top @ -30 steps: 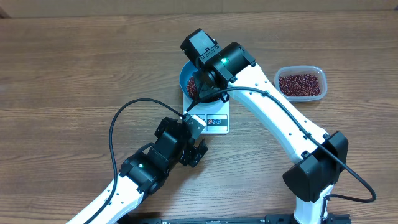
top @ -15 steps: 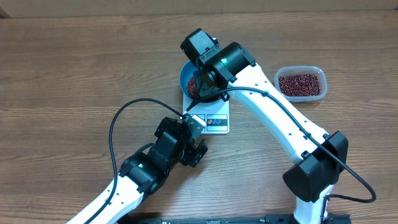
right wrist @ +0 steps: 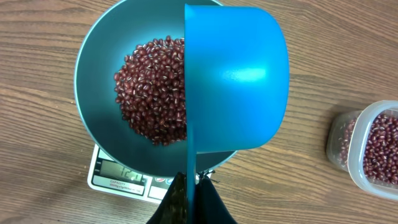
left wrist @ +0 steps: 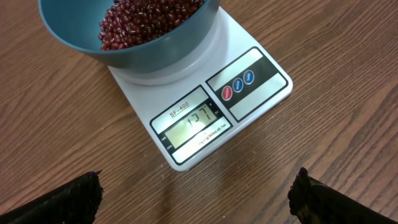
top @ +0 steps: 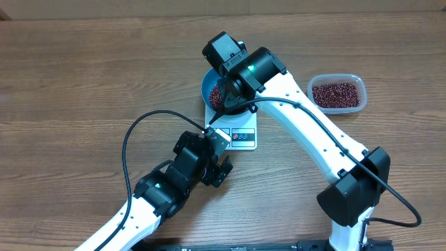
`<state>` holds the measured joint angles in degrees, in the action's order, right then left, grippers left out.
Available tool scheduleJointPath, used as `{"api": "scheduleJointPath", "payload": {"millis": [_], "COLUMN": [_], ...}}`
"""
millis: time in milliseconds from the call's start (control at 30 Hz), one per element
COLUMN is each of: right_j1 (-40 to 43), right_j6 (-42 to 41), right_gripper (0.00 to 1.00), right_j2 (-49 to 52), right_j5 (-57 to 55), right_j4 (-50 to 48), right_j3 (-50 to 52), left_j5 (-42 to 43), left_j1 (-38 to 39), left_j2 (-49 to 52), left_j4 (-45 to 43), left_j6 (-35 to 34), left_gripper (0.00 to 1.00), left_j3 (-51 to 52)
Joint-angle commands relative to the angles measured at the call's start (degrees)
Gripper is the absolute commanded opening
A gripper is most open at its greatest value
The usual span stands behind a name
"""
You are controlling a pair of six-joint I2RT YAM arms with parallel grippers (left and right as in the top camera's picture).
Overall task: Scoop item into bowl and weigh 150g on scale
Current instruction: 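Lower the tilted scoop deeper into the bowl with the right gripper, then lift the empty blue scoop out and move it right over the bean tub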
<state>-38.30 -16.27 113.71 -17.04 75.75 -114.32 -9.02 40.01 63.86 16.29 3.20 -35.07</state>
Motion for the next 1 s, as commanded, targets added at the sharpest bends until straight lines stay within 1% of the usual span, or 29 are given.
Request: {"api": "scheduleJointPath", "payload": {"millis": [0, 567, 667, 767, 967], "right_j1": [-0.37, -0.37, -0.37, -0.13, 2.40], "right_j6": [-0.26, -0.35, -2.64, -3.08, -3.32], "right_gripper": [0.04, 0.04, 0.04, 0.04, 0.04], "right_j2": [-2.38, -2.38, -2.60, -3.23, -5.53], "right_j5": [-1.84, -1.77, 0.17, 4.02, 3.67], "right_j4": [-0.22, -0.28, -0.26, -0.22, 0.70], "right_j3": [-1.88, -1.88, -2.14, -3.74, -8.33], "left_j5": [0.02, 0.02, 0.04, 0.02, 0.02], "left_j1": [-0.24, -0.24, -0.24, -0.24, -0.24], "left_j2": [-0.55, -0.55, -0.55, -0.55, -0.55], "left_j4": [-0.04, -0.04, -0.04, -0.04, -0.04], "left_j6": [0.66, 0.66, 0.66, 0.66, 0.66], "left_gripper": [1.00, 1.00, 1.00, 0.99, 1.00], "left_j3": [0.39, 0.39, 0.39, 0.39, 0.39]}}
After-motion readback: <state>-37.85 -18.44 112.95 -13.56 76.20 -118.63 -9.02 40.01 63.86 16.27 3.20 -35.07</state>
